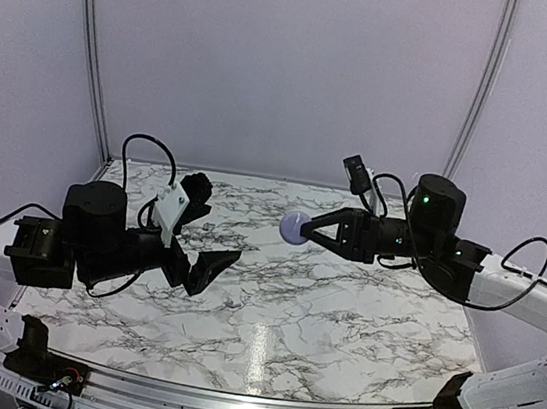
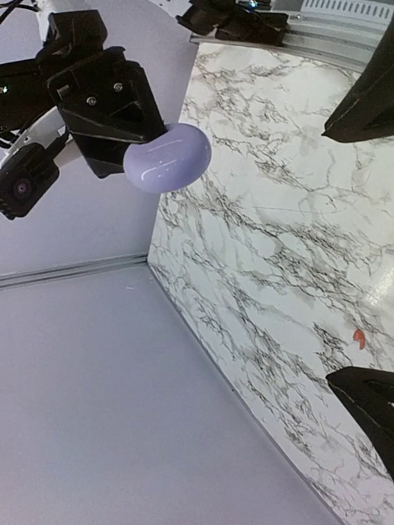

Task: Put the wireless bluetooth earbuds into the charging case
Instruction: Pass from the right arm to the left

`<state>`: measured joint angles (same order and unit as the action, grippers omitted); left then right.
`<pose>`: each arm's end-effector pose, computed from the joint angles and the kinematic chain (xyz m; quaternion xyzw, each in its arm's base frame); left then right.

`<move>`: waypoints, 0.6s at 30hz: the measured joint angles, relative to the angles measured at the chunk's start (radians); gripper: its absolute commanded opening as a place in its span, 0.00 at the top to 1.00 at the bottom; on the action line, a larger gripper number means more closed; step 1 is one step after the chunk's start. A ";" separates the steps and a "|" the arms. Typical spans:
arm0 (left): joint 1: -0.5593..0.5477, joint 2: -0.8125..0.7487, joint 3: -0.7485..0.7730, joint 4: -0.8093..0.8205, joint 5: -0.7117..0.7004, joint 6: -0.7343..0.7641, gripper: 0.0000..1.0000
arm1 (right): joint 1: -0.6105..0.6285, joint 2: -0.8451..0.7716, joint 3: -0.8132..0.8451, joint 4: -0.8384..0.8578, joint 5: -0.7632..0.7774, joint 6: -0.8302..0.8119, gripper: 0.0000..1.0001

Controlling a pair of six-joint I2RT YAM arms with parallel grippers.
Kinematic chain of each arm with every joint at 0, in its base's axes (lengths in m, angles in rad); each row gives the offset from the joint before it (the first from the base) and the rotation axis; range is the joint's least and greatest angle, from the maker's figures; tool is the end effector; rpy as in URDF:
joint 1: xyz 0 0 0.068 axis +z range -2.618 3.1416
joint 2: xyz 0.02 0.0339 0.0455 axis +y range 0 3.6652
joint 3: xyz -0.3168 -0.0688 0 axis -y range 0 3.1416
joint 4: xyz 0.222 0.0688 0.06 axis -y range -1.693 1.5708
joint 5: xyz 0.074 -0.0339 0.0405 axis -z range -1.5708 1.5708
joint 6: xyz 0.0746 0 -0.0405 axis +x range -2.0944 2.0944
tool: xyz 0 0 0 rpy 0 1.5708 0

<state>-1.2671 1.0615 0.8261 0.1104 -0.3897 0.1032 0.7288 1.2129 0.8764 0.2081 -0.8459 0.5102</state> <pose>0.0980 -0.2180 0.3788 0.3664 0.6507 -0.2355 0.6220 0.1574 0.2154 0.3778 -0.3441 0.6512 0.6006 0.3112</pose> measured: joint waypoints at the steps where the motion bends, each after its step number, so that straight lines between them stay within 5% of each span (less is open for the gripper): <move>1: 0.013 0.003 0.003 0.026 0.024 -0.019 0.02 | 0.000 -0.015 0.001 0.020 0.015 -0.013 0.84; 11: 0.019 0.091 0.100 0.101 0.269 -0.087 0.18 | 0.020 -0.061 0.010 0.188 0.082 -0.097 0.84; 18: 0.019 0.175 0.161 0.158 0.350 -0.132 0.37 | 0.105 -0.051 0.010 0.251 0.105 -0.146 0.84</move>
<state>-1.2480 1.2369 0.9867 0.2684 -0.0399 -0.0288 0.8333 1.1622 0.8860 0.4595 -0.7406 0.3637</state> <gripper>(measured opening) 0.727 0.215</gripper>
